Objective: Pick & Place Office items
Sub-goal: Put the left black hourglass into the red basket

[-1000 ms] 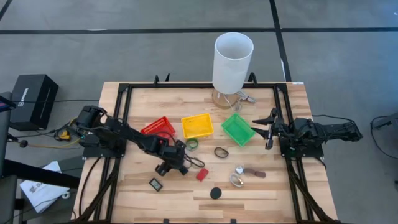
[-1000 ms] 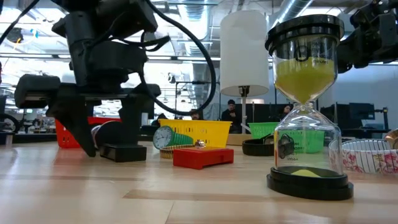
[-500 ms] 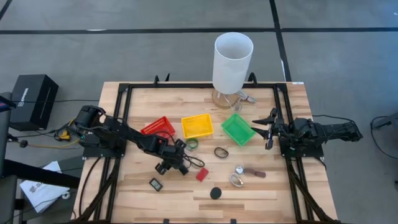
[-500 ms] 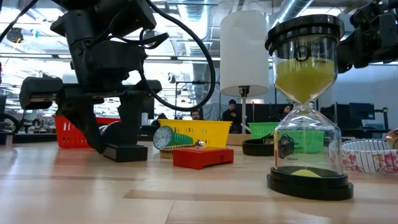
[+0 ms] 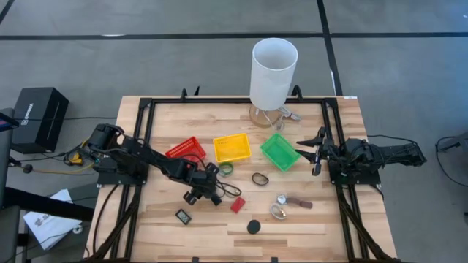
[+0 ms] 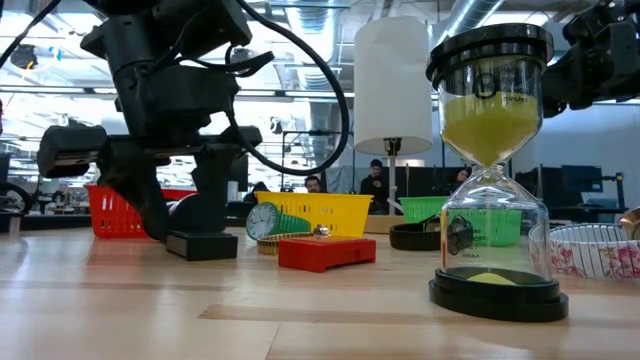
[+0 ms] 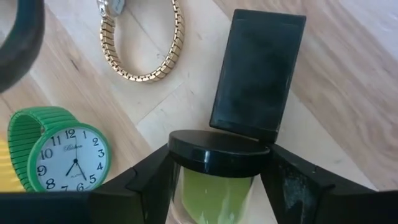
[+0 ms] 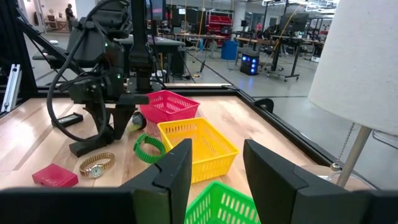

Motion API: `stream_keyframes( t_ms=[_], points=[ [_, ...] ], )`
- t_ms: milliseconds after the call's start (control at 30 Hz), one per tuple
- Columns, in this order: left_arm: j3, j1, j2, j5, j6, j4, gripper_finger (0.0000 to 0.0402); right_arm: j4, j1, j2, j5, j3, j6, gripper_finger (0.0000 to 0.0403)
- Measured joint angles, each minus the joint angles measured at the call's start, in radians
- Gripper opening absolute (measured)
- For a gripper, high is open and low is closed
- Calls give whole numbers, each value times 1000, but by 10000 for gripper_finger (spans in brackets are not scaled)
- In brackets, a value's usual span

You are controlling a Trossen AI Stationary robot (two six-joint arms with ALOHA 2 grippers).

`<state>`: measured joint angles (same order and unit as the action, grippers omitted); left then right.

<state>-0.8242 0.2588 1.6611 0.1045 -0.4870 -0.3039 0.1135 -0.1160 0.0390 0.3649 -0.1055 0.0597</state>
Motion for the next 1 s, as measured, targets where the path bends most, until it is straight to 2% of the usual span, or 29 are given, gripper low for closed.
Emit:
stream_keyframes(
  t_ms=[167,367,600,800,900,1000],
  points=[
    [0,4,-33,38,46,8,208,0,0,0,0,0,0,136],
    [0,4,-159,57,143,11,205,0,0,0,0,0,0,136],
    [0,3,-364,186,388,14,211,3,0,0,0,0,0,136],
    [11,-2,-474,374,539,8,205,13,0,0,0,0,0,136],
    [66,-2,-504,536,542,61,208,14,0,0,0,0,0,136],
    [150,-3,-525,708,553,185,210,14,0,0,0,0,0,136]
  ],
)
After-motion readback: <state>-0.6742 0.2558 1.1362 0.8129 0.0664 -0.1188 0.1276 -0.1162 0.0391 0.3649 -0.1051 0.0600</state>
